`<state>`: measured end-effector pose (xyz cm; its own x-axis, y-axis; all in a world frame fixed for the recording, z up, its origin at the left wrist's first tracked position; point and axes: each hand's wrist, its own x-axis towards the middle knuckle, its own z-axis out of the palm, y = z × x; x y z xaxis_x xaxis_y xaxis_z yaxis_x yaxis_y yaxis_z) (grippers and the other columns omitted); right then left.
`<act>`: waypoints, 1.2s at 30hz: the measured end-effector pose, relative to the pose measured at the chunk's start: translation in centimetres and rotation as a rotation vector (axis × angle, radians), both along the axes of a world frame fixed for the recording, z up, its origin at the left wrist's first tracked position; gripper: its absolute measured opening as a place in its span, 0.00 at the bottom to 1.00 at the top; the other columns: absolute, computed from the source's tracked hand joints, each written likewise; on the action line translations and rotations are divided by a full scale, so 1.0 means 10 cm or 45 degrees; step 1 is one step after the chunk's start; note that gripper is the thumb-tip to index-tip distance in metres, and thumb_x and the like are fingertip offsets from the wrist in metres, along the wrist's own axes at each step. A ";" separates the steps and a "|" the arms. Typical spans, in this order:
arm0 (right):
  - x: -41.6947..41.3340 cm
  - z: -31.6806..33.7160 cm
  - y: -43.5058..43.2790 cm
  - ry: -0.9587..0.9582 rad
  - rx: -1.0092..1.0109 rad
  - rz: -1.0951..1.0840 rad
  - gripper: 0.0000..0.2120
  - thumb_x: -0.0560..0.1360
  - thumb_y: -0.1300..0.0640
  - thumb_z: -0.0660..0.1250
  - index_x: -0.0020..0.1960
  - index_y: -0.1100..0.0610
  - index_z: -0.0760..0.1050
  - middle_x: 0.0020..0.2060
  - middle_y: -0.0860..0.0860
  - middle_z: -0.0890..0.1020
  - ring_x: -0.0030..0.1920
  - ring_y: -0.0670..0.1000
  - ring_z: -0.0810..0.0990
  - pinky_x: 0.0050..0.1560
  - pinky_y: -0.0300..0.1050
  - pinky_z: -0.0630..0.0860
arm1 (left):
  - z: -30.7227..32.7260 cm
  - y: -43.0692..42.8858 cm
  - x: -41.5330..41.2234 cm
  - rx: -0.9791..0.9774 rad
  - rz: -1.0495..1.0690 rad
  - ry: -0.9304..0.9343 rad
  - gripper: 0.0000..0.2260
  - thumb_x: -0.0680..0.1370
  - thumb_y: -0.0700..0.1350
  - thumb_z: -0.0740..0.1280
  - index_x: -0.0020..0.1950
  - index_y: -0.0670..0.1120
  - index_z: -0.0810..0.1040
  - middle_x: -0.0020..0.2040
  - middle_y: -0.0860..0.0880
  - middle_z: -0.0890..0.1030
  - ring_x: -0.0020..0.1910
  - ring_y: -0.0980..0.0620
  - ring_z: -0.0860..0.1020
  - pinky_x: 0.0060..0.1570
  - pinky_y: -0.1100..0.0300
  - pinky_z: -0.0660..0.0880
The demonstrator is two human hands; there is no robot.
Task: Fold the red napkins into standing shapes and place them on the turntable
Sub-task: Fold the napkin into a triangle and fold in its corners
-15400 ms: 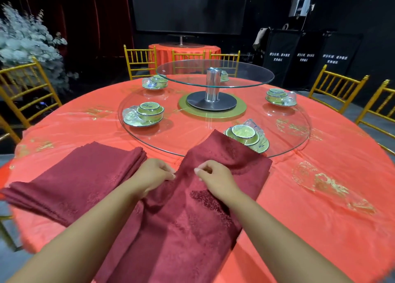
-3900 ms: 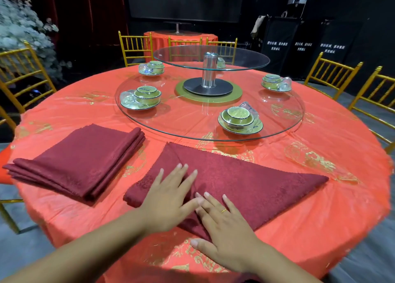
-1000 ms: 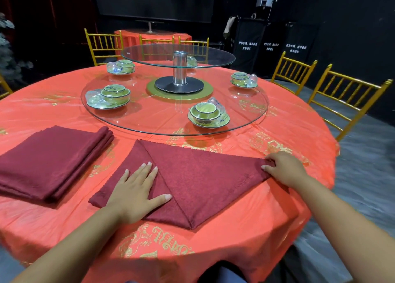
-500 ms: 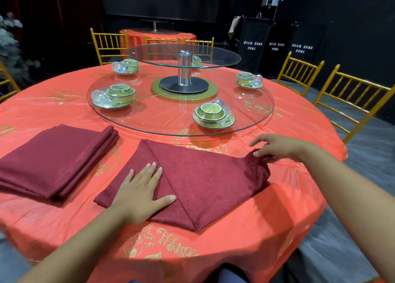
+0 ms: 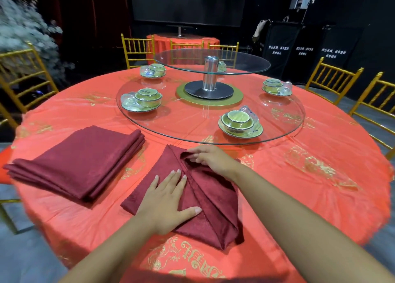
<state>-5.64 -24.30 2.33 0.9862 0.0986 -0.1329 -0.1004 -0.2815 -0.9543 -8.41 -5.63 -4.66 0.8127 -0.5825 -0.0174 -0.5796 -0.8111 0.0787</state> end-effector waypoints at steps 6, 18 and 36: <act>0.17 -0.25 0.10 -0.079 -0.086 -0.055 0.18 0.75 0.67 0.60 0.61 0.54 0.76 0.53 0.49 0.82 0.57 0.49 0.78 0.59 0.38 0.72 | -0.04 0.00 -0.01 -0.047 -0.010 -0.020 0.40 0.66 0.78 0.35 0.70 0.61 0.24 0.78 0.52 0.37 0.75 0.56 0.33 0.73 0.48 0.33; -0.14 -0.30 0.03 -0.385 -0.752 0.030 0.24 0.76 0.59 0.63 0.71 0.55 0.67 0.67 0.51 0.74 0.68 0.50 0.70 0.69 0.48 0.64 | -0.07 -0.02 0.03 -0.038 -0.029 -0.006 0.37 0.64 0.79 0.32 0.72 0.70 0.39 0.78 0.51 0.36 0.70 0.60 0.27 0.72 0.47 0.30; -1.18 -0.59 -0.13 -0.373 -1.394 0.210 0.37 0.76 0.33 0.44 0.78 0.52 0.46 0.77 0.47 0.45 0.76 0.45 0.38 0.74 0.49 0.33 | -0.02 -0.01 0.00 -0.028 -0.014 0.009 0.36 0.65 0.78 0.34 0.72 0.71 0.36 0.78 0.51 0.38 0.76 0.56 0.34 0.73 0.48 0.33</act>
